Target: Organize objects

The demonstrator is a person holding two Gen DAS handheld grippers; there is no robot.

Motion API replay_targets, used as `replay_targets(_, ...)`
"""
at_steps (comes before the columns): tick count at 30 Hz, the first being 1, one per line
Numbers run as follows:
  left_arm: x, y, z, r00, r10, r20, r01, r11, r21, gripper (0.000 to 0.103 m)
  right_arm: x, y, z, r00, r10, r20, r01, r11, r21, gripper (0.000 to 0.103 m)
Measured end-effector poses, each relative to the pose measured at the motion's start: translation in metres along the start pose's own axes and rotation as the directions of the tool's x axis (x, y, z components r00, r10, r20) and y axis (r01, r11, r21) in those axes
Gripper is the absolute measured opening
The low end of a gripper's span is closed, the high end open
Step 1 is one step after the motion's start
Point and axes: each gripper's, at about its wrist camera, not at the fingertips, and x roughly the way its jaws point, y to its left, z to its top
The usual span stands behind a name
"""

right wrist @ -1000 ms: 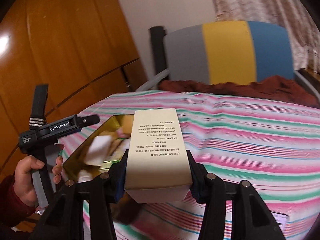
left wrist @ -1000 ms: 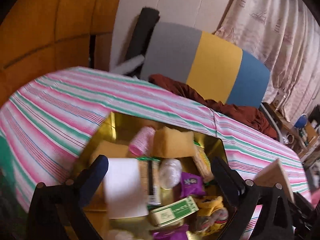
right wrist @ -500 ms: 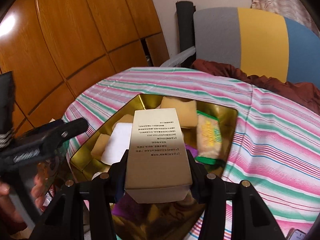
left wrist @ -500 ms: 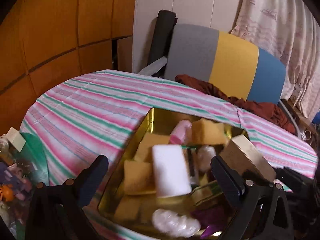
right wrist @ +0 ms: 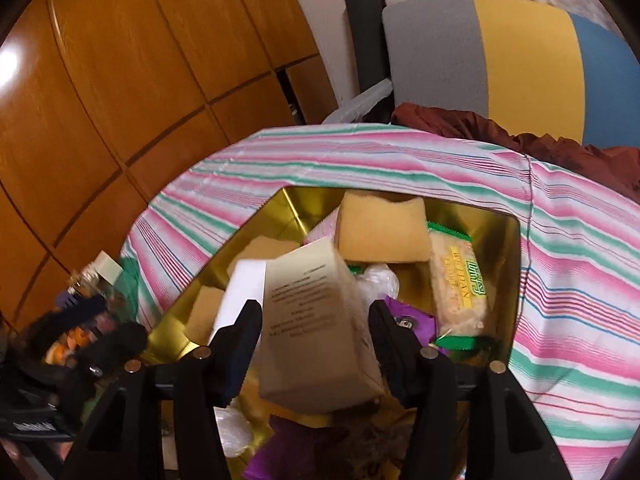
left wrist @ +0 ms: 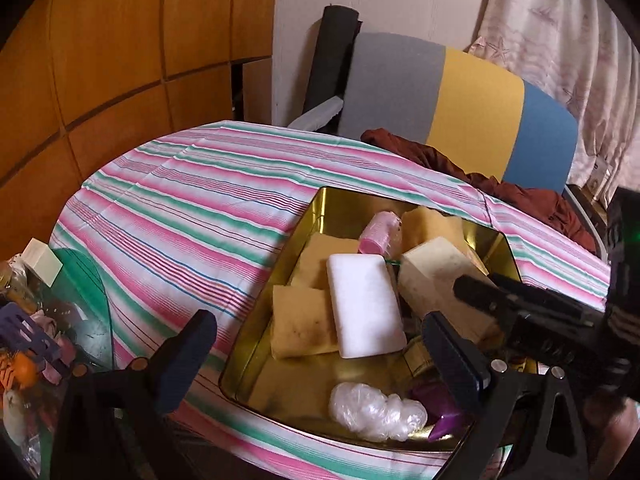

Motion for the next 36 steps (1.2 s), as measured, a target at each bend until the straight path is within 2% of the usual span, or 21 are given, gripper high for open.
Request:
replay_targets(3,-0.001,-0.003,-0.001,1.0,-0.005,-0.002,0.005,1.0,0.014,0.103,-0.012,-0.004,-0.001,1.0,-0.012,0.024,0.011,1.0,0.024,0.057)
replay_targets(5,0.001,-0.003,-0.001,1.0,-0.004,-0.011,0.005,1.0,0.017,0.103,-0.021,-0.006,-0.003,0.998,-0.052,0.027,0.051,0.998,0.032,0.058)
replay_targets(8,0.003,-0.005,-0.003,0.999,0.003,-0.032,-0.003,1.0,0.016,0.103,-0.031,-0.007,-0.006,0.994,-0.111,0.022,0.11,0.993,0.044,0.07)
replay_targets(14,0.003,-0.009,-0.008,0.998,0.048,-0.049,-0.047,0.998,0.036,0.103,-0.044,0.007,-0.014,0.979,-0.202,-0.005,0.202,0.979,0.018,0.07)
replay_targets(17,0.003,-0.008,-0.01,0.997,0.035,-0.071,-0.033,0.999,0.022,0.103,-0.047,0.015,-0.018,0.971,-0.236,-0.022,0.236,0.972,0.002,0.07)
replay_targets(20,0.001,-0.006,-0.012,0.997,0.03,-0.077,-0.03,1.0,0.006,0.103,-0.053,0.023,-0.02,0.96,-0.281,-0.011,0.281,0.96,-0.006,0.07)
replay_targets(24,-0.004,-0.004,-0.011,0.997,0.058,-0.058,-0.058,0.998,0.002,0.103,-0.062,0.029,-0.02,0.943,-0.333,0.001,0.333,0.943,0.015,0.07)
replay_targets(32,-0.007,-0.005,-0.007,0.991,0.087,-0.101,-0.084,0.996,0.033,0.103,-0.067,0.041,-0.024,0.923,-0.385,-0.03,0.386,0.921,0.057,0.07)
replay_targets(36,-0.008,-0.006,-0.006,0.99,0.077,-0.122,-0.073,0.997,0.036,0.103,-0.066,0.046,-0.025,0.908,-0.418,-0.039,0.419,0.906,0.057,0.07)
